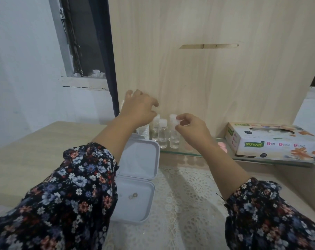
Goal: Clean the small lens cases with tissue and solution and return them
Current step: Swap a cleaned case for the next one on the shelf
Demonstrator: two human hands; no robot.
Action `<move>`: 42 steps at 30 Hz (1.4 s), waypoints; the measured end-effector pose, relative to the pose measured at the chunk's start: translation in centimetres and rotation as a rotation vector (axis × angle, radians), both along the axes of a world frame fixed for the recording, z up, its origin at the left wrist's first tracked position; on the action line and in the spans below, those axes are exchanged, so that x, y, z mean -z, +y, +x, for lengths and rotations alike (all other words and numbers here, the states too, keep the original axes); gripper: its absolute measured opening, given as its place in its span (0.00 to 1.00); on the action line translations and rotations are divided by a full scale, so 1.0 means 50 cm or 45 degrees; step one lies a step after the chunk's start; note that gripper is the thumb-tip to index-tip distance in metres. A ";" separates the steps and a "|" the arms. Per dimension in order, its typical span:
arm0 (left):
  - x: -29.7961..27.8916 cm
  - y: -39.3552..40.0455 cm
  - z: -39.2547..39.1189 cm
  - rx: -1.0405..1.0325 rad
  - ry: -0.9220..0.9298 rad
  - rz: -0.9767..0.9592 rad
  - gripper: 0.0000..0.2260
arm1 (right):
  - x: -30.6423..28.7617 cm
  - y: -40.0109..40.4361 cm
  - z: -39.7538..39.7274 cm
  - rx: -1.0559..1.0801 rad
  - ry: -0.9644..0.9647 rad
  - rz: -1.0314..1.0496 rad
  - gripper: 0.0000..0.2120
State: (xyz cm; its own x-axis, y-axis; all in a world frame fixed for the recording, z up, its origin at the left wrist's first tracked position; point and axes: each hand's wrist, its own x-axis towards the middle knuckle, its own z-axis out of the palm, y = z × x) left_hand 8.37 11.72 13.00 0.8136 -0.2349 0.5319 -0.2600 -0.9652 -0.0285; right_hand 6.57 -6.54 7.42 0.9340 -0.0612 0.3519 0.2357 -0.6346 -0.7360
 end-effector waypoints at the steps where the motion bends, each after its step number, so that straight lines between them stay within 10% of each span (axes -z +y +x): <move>1: 0.001 -0.008 -0.003 0.088 0.026 -0.047 0.15 | 0.001 0.000 0.000 -0.004 0.003 0.004 0.15; 12: 0.106 -0.096 -0.063 0.651 -0.240 -0.334 0.11 | 0.003 -0.131 -0.016 0.294 -0.010 -0.056 0.16; 25: 0.268 -0.193 -0.074 0.402 0.120 -0.257 0.16 | 0.097 -0.132 -0.071 0.229 -0.161 -0.797 0.14; 42: 0.262 -0.213 -0.104 0.494 0.157 -0.139 0.21 | 0.094 -0.169 -0.087 0.358 -0.141 -0.689 0.18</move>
State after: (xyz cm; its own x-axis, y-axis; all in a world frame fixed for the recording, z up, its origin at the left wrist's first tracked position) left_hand 3.15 1.05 -0.08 0.7351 -0.4838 0.4748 -0.5998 -0.7907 0.1228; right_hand 2.23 -15.01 2.72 0.8642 -0.0853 0.4959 0.0620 -0.9600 -0.2732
